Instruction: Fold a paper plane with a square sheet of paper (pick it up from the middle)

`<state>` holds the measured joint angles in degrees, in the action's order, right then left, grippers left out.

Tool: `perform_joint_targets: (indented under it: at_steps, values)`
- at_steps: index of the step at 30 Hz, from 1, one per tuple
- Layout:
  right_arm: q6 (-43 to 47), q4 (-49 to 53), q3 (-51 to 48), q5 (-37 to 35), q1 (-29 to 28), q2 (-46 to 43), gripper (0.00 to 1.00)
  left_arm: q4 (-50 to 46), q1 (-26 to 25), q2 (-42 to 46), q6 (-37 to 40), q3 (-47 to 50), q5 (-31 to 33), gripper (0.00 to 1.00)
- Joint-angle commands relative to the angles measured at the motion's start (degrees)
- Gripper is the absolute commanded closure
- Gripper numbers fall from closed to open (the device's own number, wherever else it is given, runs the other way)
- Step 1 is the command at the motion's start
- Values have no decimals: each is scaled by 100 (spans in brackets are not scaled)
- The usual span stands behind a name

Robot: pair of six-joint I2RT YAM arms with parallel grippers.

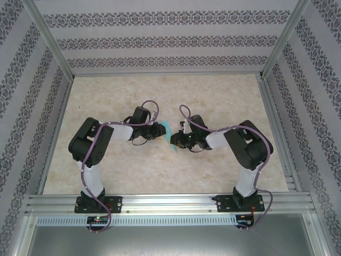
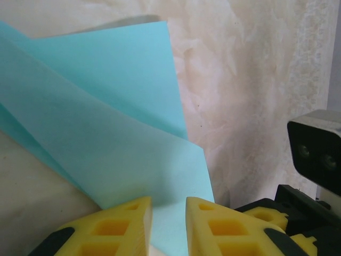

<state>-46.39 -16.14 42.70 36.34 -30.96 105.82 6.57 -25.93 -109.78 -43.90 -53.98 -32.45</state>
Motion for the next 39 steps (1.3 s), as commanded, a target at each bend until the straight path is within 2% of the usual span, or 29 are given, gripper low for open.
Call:
perform_joint_targets:
  at_steps: [1,4,8,16,26,32,39]
  values:
    - [225,425,-139,-89,37,-73,87,-538,-2,-313,191,-17,570,75]
    - [236,453,-133,-88,37,54,92,-577,0,-330,180,-56,585,75]
    - [295,653,-106,-133,20,188,92,-688,-8,-343,206,-119,629,75]
    - [445,1028,-206,-193,11,-319,87,-819,-5,-378,191,-165,728,75]
    - [541,1331,-313,-323,-28,-150,92,-872,-9,-414,206,-192,761,75]
    - [666,1734,-268,-516,-164,-564,86,-915,-5,-428,204,-205,761,75]
    - [620,1815,-385,-722,-139,-374,91,-935,-3,-439,218,-216,765,75]
